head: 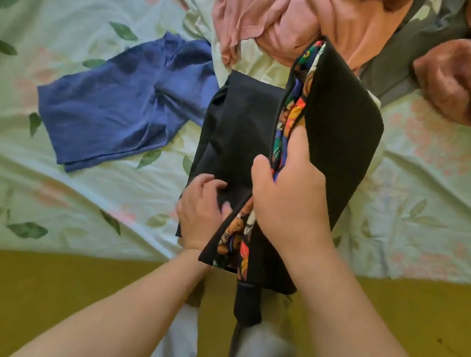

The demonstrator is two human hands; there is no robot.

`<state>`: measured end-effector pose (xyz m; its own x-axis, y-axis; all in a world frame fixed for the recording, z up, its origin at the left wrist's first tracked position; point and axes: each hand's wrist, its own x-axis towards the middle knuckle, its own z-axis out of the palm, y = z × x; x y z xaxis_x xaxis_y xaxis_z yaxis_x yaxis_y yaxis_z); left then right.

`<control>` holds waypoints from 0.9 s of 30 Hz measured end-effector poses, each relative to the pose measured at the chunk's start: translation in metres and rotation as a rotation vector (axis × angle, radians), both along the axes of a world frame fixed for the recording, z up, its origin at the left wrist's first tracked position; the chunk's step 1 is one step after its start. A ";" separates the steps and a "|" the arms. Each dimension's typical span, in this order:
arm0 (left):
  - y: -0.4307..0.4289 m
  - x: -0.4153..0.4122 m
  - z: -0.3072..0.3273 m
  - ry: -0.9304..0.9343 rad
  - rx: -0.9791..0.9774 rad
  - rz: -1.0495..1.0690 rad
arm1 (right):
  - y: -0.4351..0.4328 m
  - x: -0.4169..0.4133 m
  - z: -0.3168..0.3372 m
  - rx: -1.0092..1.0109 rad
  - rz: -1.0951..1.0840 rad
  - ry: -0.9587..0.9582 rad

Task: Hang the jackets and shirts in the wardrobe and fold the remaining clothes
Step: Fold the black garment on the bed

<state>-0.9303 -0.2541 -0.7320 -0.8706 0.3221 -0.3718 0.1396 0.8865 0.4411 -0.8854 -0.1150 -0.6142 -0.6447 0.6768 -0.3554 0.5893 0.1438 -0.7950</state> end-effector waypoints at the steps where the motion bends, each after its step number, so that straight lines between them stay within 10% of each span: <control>1: -0.011 -0.006 -0.004 0.013 -0.026 0.104 | -0.006 -0.006 -0.004 -0.005 0.024 -0.009; 20: -0.081 -0.064 -0.031 -0.893 0.352 0.461 | -0.060 -0.105 -0.101 0.042 0.084 -0.333; 27: -0.081 -0.040 -0.029 -0.559 0.252 0.188 | -0.041 -0.111 -0.112 0.224 0.181 -0.359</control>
